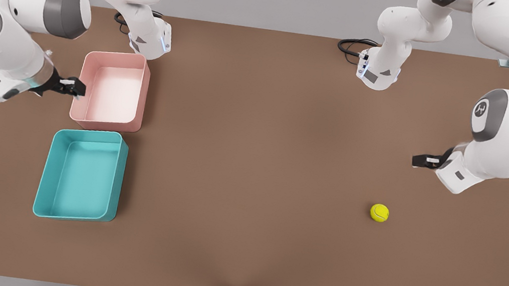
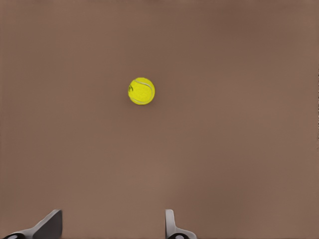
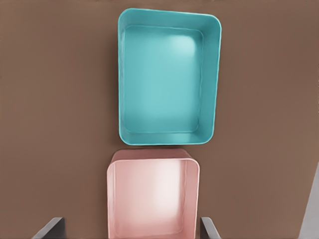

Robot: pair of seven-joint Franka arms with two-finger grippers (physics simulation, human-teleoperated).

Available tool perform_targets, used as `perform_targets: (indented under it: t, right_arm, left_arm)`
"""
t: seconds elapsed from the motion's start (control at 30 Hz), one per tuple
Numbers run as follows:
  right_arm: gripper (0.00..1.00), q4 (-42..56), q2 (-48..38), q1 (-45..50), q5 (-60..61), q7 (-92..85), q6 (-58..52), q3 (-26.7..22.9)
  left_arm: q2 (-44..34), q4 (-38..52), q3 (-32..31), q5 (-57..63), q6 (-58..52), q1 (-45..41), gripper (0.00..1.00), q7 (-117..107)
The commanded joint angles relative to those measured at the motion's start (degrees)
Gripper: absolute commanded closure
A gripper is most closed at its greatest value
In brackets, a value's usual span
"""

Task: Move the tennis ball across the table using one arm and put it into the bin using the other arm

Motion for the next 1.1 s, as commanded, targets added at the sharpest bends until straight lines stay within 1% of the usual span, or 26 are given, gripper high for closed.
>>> perform_targets:
  t: [0.0,0.07,0.1,0.13,0.17,0.2,0.23,0.27,0.3,0.33,0.37,0.4,0.43,0.47,0.57,0.6,0.67,0.7,0.77,0.83,1.0,1.03,1.07]
  right_arm:
    - [0.00,0.0,0.0,-0.1,0.0,0.8,4.9,-0.1]
    - [0.00,0.5,2.5,-0.3,0.0,0.7,4.7,-0.1]
    - [0.00,0.1,3.1,-0.5,0.2,1.2,4.4,-0.1]
    - [0.00,0.2,3.3,-0.4,0.3,1.4,4.4,-0.1]
    - [0.00,0.3,3.7,-0.3,0.4,1.4,4.4,0.0]
    - [0.00,0.4,4.1,-0.4,1.4,1.3,4.5,0.0]
    - [0.00,0.5,4.6,-0.5,2.3,0.8,5.1,-0.1]
    - [0.00,0.6,5.0,-0.5,2.3,0.8,5.9,-0.1]
    - [0.00,0.7,5.1,-0.8,2.3,0.8,6.1,-0.1]
    - [0.00,0.5,5.1,-0.8,2.3,0.9,6.0,-0.1]
    - [0.00,0.6,5.5,-0.7,2.2,0.9,6.4,-0.1]
    - [0.00,0.5,5.6,-0.7,2.3,1.0,6.5,-0.1]
    - [0.00,0.5,5.8,-0.7,2.3,1.1,6.5,-0.1]
    - [0.00,0.5,5.8,-0.5,2.2,1.2,6.5,0.0]
    - [0.00,0.4,5.9,-0.5,2.3,1.2,6.6,0.0]
    - [0.00,0.4,5.9,-0.5,2.2,1.2,6.5,0.0]
    - [0.00,0.4,6.0,-0.4,2.2,1.2,6.6,0.0]
    - [0.00,0.4,6.0,-0.1,2.2,1.3,6.6,0.0]
    - [0.00,0.3,6.0,-0.1,2.2,1.3,6.7,0.0]
    - [0.00,0.2,6.0,-0.2,2.2,1.3,6.9,0.0]
    - [0.00,0.5,7.0,-0.2,2.2,1.3,6.9,0.0]
    - [0.00,0.4,7.0,-0.2,2.2,1.3,6.9,0.0]
    - [0.00,0.4,7.0,-0.2,2.2,1.3,6.9,0.0]
  left_arm:
    - [-0.1,0.0,0.0,0.2,5.8,0.0,0.00,-2.2]
    - [-0.1,0.0,0.0,0.2,5.7,-0.1,0.00,-2.3]
    - [0.3,-0.1,0.3,0.1,6.0,-0.1,0.54,-2.0]
    - [2.2,-0.3,0.4,0.3,6.7,-0.1,0.79,-1.6]
    - [3.9,-1.0,0.5,0.5,10.2,0.0,0.79,8.3]
    - [4.5,-6.9,0.5,4.0,19.3,0.6,0.79,35.7]
    - [4.9,-10.2,0.5,4.2,25.5,2.2,0.79,47.5]
    - [6.2,-10.6,0.5,2.8,27.0,3.5,0.79,54.0]
    - [7.7,-10.8,0.5,1.3,30.8,4.6,0.77,67.5]
    - [7.9,-12.3,0.5,1.9,33.4,4.5,0.79,71.3]
    - [7.9,-15.2,0.5,6.1,37.6,4.3,0.79,75.2]
    - [8.0,-15.5,0.1,9.0,38.5,3.9,0.79,77.7]
    - [8.9,-15.5,-1.5,9.2,40.1,3.9,0.79,77.7]
    - [9.6,-15.5,-1.5,9.3,40.0,4.3,0.79,82.0]
    - [15.2,-15.5,-1.4,9.3,44.3,7.1,0.79,110.2]
    - [15.4,-15.5,-1.5,9.3,44.1,8.1,0.79,115.5]
    - [15.6,-17.3,-1.4,9.3,43.9,8.2,0.79,116.9]
    - [15.9,-17.4,-1.5,11.9,44.5,7.9,0.79,116.9]
    - [16.6,-18.9,-1.5,13.9,48.2,7.5,0.79,116.8]
    - [16.6,-20.2,-1.6,20.2,49.9,7.3,0.79,113.9]
    - [18.1,-20.3,-1.6,19.2,50.7,6.6,0.79,105.9]
    - [18.7,-20.3,-1.5,15.1,50.6,6.8,0.79,105.8]
    - [18.8,-20.3,-1.5,15.1,50.6,6.8,0.79,105.8]
